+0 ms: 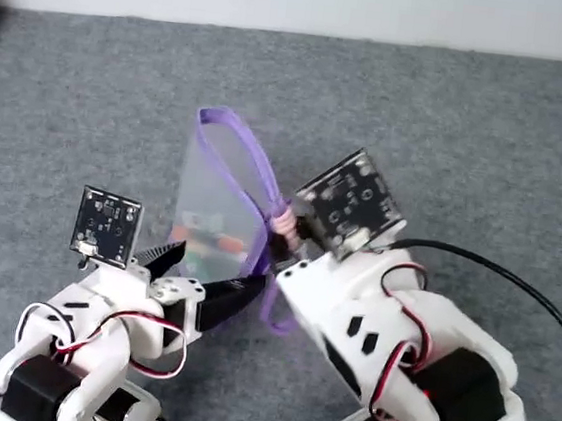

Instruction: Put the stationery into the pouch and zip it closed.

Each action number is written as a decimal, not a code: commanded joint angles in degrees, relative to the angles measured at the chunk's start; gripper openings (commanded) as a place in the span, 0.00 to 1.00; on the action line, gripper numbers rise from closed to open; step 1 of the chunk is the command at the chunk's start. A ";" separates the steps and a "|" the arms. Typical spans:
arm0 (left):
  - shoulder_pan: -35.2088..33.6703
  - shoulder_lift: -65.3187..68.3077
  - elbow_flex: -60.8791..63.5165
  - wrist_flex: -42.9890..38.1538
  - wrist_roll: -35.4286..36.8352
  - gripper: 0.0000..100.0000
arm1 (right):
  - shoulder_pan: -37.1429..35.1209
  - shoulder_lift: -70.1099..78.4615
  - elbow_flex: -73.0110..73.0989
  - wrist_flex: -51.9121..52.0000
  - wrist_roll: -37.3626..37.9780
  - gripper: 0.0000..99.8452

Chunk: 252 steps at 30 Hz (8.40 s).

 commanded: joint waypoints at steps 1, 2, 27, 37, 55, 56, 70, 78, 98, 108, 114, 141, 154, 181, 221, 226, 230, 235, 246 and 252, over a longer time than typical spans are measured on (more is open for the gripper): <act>0.53 0.26 0.04 -4.13 0.97 0.38 | -4.53 -0.40 -4.66 -1.63 2.29 0.01; 0.44 0.26 0.92 -5.27 0.97 0.38 | -5.23 -0.31 -4.75 -1.71 2.81 0.01; -9.67 -0.18 0.92 -5.80 -9.76 0.33 | 1.80 -0.40 -0.62 0.84 3.87 0.01; -9.23 -0.18 -1.27 -6.07 -5.63 0.33 | 1.36 -0.40 0.00 1.27 3.87 0.01; -9.76 -0.18 -5.93 -8.26 -6.33 0.18 | -3.03 -0.40 0.00 1.36 6.24 0.01; -9.76 -0.18 -5.76 -8.00 -7.21 0.16 | -3.03 -0.40 0.00 1.36 6.24 0.01; -9.85 -0.18 -5.41 -8.35 -12.92 0.08 | -7.25 -0.40 0.00 1.27 6.24 0.01; -9.85 -0.18 -5.14 -8.00 -12.84 0.14 | -7.87 -0.22 0.26 0.13 5.71 0.01; -9.76 -0.18 -4.88 -8.00 -15.30 0.02 | -13.58 0.75 14.24 -18.77 5.71 0.20; -9.32 -0.18 -3.38 -8.26 -15.30 0.02 | -13.58 0.84 20.66 -28.53 5.71 0.24; -9.23 -0.18 -3.38 -8.09 -15.82 0.02 | -13.58 4.09 22.24 -34.15 6.07 0.24; -9.67 -0.18 -3.30 -8.00 -17.23 0.02 | -9.10 9.27 17.67 -41.89 6.86 0.01; -9.67 -0.18 -3.30 -8.00 -17.23 0.15 | -8.92 3.21 17.76 -30.55 13.54 0.01; -9.67 -0.18 -3.82 -8.09 -19.60 0.01 | -2.68 4.35 18.37 -36.00 13.89 0.01; -9.67 -21.01 6.46 -2.46 -24.09 0.01 | 20.09 43.82 -1.93 -56.13 14.59 0.01; -9.67 -21.01 6.46 -2.55 -24.09 0.01 | 22.29 51.03 -4.13 -62.90 14.86 0.01; -9.67 -21.01 6.46 -2.37 -24.09 0.01 | 22.29 57.19 -12.04 -63.60 14.77 0.01; -9.67 -21.01 6.46 -2.55 -24.09 0.01 | 22.37 63.87 -22.07 -63.08 15.03 0.01; -9.23 -21.01 6.55 -2.29 -24.53 0.03 | 22.29 63.87 -25.14 -56.22 15.12 0.01; -9.76 -21.10 6.37 -2.81 -24.97 0.23 | 23.52 62.11 -25.14 -50.68 14.68 0.01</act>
